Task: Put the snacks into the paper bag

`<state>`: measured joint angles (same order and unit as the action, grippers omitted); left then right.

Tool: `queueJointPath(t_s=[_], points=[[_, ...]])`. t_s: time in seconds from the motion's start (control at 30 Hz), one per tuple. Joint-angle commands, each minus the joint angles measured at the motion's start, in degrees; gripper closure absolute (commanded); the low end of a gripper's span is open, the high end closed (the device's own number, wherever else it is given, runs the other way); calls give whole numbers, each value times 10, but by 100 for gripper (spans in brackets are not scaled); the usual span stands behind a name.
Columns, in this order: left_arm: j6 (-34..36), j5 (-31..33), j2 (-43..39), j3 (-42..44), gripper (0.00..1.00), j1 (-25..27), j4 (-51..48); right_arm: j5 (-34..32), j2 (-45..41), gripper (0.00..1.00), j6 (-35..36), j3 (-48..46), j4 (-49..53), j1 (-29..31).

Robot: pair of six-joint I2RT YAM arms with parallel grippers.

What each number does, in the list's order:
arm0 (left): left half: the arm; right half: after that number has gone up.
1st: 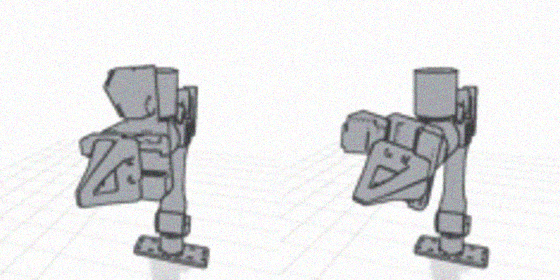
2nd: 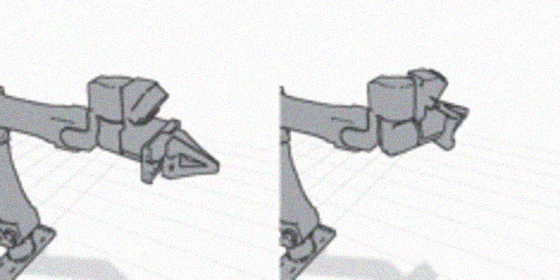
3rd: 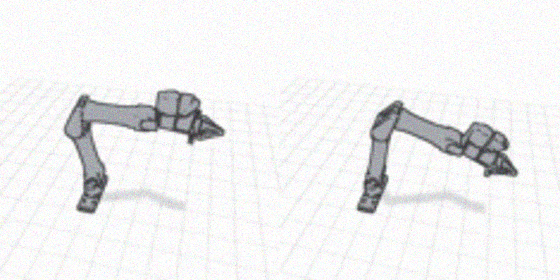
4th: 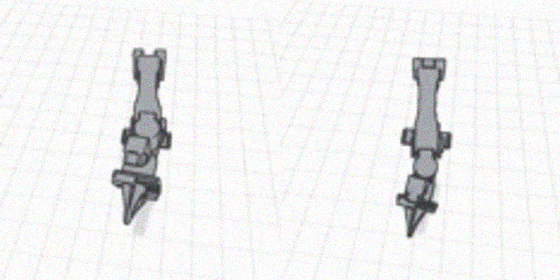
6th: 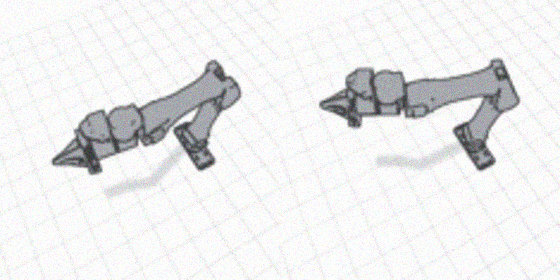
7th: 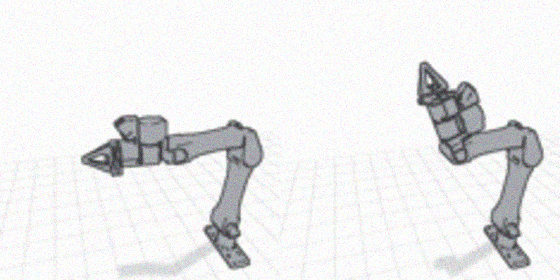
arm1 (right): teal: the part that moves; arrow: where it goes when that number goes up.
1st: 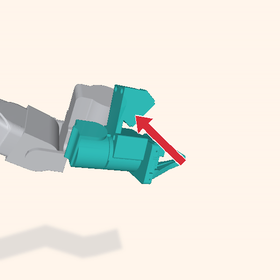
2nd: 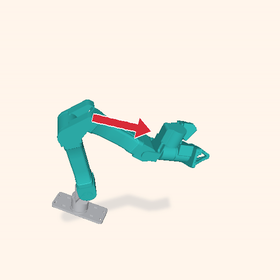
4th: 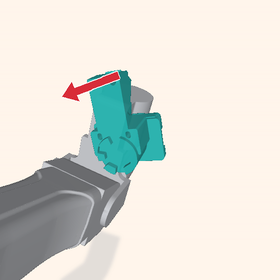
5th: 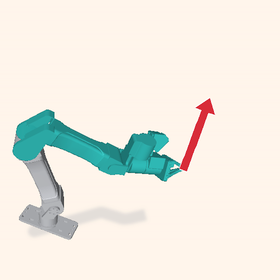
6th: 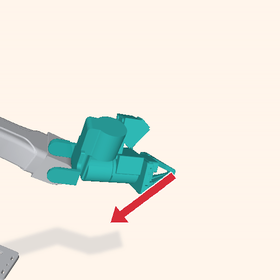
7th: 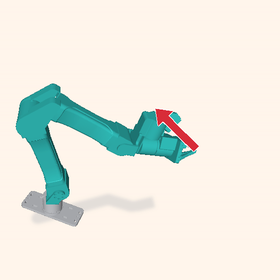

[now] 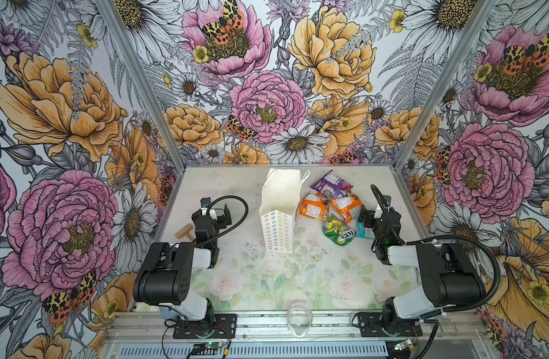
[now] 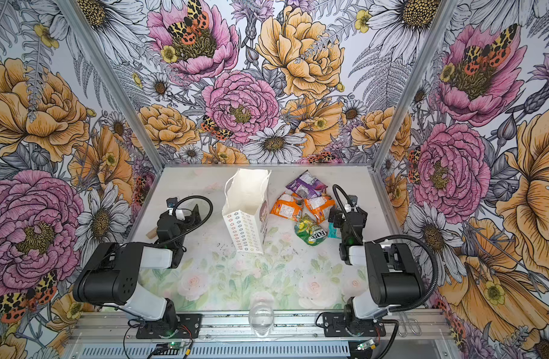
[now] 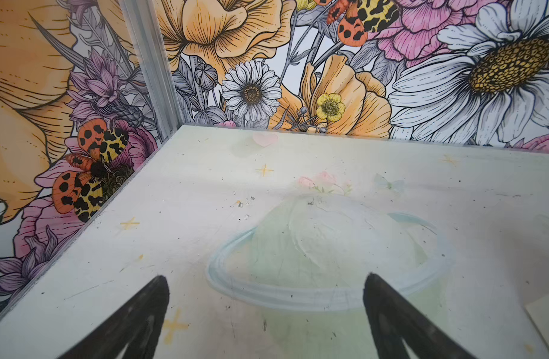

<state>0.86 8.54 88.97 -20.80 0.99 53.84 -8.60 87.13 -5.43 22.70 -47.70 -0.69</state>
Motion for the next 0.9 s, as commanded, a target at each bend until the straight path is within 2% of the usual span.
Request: queueJointPath(t_s=[0.0, 0.5, 0.6, 0.87], points=[[4, 7, -1, -5, 1, 3, 7, -5, 8, 0, 4, -2, -17, 3], [3, 6, -1, -5, 1, 3, 7, -5, 8, 0, 4, -2, -17, 3], [-5, -28, -1, -9, 1, -14, -3, -5, 8, 0, 5, -2, -17, 3], [-5, -24, -2, -9, 1, -11, -2, -5, 7, 1, 5, -2, -17, 3]])
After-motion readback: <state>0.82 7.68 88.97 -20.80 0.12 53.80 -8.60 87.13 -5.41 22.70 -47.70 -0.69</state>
